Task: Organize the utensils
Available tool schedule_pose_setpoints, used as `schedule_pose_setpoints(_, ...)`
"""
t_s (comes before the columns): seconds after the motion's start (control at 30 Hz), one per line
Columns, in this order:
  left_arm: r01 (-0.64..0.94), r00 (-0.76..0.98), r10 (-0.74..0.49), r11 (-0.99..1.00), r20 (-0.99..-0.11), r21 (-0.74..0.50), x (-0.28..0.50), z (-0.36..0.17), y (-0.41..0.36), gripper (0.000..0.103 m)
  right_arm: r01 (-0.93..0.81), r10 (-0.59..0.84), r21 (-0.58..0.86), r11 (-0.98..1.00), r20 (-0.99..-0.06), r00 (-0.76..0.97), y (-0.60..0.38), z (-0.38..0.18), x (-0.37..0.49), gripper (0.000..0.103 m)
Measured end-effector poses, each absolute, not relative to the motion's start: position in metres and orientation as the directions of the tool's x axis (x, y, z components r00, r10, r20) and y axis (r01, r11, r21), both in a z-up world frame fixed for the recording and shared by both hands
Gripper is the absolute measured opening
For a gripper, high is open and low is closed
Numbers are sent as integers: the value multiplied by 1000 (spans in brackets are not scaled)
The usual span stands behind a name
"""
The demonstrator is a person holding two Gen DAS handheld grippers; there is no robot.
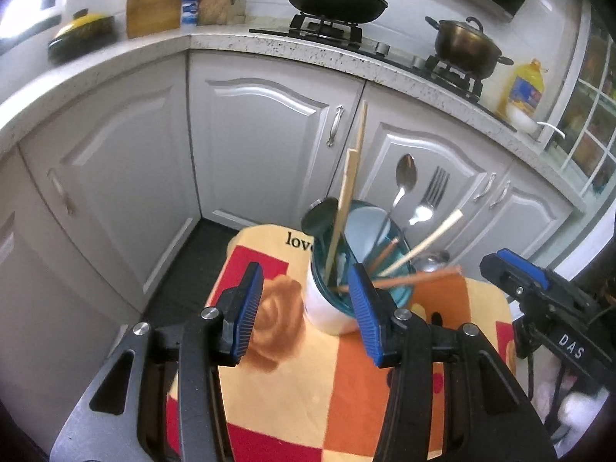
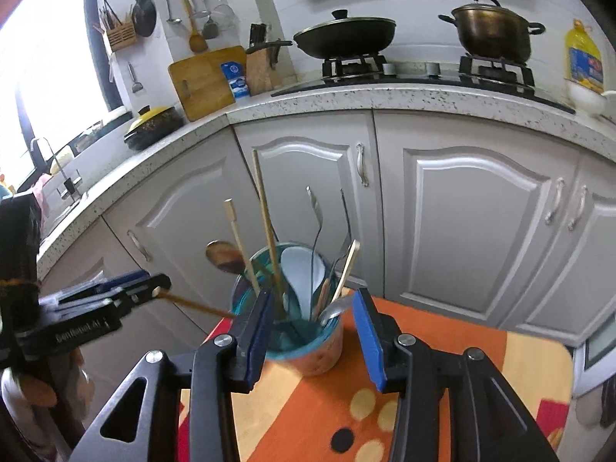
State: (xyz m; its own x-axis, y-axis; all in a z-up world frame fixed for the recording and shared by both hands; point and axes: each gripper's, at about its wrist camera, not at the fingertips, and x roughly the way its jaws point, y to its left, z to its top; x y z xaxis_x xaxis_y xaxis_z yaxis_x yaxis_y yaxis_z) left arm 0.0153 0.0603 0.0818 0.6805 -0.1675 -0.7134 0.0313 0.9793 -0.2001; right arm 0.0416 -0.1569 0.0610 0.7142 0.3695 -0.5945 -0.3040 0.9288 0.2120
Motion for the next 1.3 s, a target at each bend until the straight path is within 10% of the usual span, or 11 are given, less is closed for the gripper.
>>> schedule_pose_setpoints(1.3,16,756,-78,995,-650,-101,-40,124,30,46,-238,248,92,967,-564,788,-144,95,-22,58)
